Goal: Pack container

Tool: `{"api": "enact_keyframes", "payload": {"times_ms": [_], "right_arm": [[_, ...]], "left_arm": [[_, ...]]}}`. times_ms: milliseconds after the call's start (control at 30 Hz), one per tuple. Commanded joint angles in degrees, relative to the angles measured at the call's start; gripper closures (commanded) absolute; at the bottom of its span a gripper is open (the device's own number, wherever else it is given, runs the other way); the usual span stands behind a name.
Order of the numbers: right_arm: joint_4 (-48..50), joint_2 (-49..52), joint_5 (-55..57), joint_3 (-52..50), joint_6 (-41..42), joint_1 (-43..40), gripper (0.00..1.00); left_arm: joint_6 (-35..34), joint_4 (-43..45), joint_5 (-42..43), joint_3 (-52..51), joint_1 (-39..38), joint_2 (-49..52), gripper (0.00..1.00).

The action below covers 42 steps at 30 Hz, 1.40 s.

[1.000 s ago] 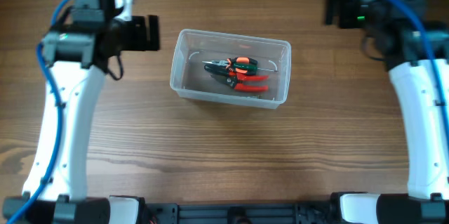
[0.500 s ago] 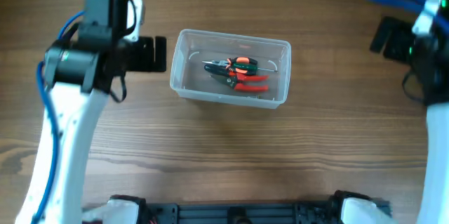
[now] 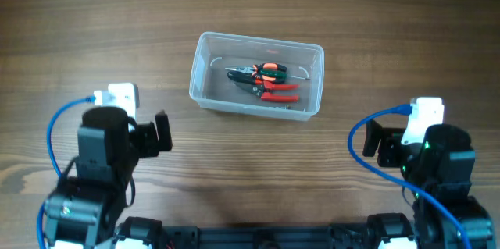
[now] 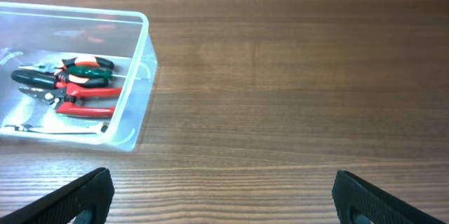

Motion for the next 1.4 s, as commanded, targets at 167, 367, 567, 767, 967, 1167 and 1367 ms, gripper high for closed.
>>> {"api": "enact_keyframes", "payload": {"times_ms": [167, 367, 567, 767, 967, 1167, 1367], "right_arm": [[0.76, 0.07, -1.03, -2.91, -0.04, 0.35, 0.00], [0.70, 1.25, -1.01, -2.91, -0.07, 0.35, 0.00], [0.68, 2.08, -1.01, -2.91, -0.07, 0.35, 0.00], [0.61, -6.58, -0.92, -2.91, -0.33, -0.63, 0.00], [0.24, -24.83, -4.02, -3.10, -1.68, -0.68, 0.00], [8.55, -32.54, -3.80, -12.41, -3.45, -0.72, 0.00], [35.26, -32.57, -5.31, -28.24, -9.51, -0.70, 0.00]], "left_arm": [[-0.98, -0.68, -1.84, -5.42, -0.26, -2.45, 0.00], [-0.98, -0.70, -1.84, -5.42, -0.26, -2.27, 0.00], [-0.98, -0.72, -1.81, -5.42, -0.26, -2.27, 0.00], [-0.98, -0.70, -1.81, -5.42, -0.26, -2.27, 0.00], [-0.98, -0.72, -1.84, -5.42, -0.26, -2.27, 0.00], [-0.98, -0.70, -1.81, -5.42, -0.26, -2.27, 0.00], [-0.98, -0.72, -1.81, -5.42, -0.26, -2.27, 0.00]]}}
